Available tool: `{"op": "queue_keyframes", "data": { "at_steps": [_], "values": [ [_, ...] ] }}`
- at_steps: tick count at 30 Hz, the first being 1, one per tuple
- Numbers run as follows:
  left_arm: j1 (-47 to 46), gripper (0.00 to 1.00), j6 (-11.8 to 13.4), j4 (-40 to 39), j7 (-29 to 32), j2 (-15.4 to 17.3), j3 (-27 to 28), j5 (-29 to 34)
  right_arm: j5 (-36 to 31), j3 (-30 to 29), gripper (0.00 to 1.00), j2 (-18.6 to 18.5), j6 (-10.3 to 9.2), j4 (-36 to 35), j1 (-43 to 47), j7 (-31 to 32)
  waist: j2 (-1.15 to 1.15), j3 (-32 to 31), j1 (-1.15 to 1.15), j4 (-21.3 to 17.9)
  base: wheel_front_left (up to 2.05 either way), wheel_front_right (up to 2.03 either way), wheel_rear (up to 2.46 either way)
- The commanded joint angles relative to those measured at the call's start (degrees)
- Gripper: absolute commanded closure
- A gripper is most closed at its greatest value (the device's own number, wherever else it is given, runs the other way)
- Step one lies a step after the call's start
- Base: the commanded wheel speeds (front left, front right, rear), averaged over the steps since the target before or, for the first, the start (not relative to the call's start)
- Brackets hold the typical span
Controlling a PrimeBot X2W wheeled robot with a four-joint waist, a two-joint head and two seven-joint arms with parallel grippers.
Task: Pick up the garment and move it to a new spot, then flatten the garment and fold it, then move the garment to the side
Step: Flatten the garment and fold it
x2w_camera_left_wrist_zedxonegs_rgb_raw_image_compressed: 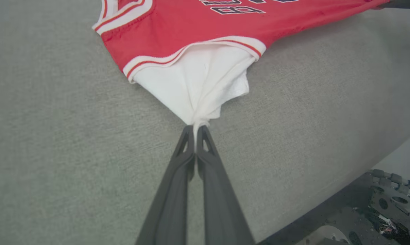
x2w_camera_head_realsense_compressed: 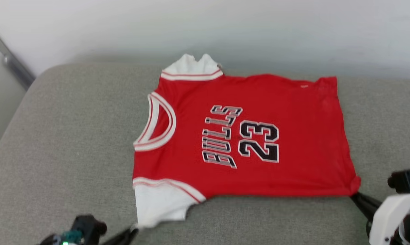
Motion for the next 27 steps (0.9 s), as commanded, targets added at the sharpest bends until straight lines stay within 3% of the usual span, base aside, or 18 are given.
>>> {"op": "queue_keyframes", "data": {
  "at_steps": [1,8,13,23,27],
  "values": [
    [2.44,1.0,0.78,-1.38,0.48,0.77,-0.19,-0.81,1.03,-1.13,1.0,-0.5,-0.05,-1.21,2.77,0.92,0.0,-1.53,0.02,-0.4,0.0,0.0,0.0],
    [9.34,1.0,3.0,-7.91,3.36,4.92,-0.77,-4.72,4.23,-6.16,1.0,-1.29,-0.05,-8.89,13.1,7.58,0.0,-3.21,0.02,-1.31,0.0,0.0,0.0],
    [9.34,1.0,2.29,-10.83,3.01,7.12,-0.87,-3.18,4.1,-10.93,1.0,0.44,-0.05,-13.41,16.91,10.49,0.0,-2.65,0.02,-1.8,0.0,0.0,0.0],
    [5.88,1.0,3.13,-13.35,-1.86,8.45,3.95,-1.6,2.97,-16.19,1.0,2.91,-0.04,-20.59,16.97,15.06,0.0,-0.01,0.02,-2.51,0.0,0.0,0.0],
    [3.56,1.0,2.25,-13.86,-3.56,8.88,6.02,-1.61,1.81,-17.2,1.0,3.11,-0.04,-22.69,15.21,17.73,0.0,2.02,0.02,-2.64,0.0,0.0,0.0]
  ]
}}
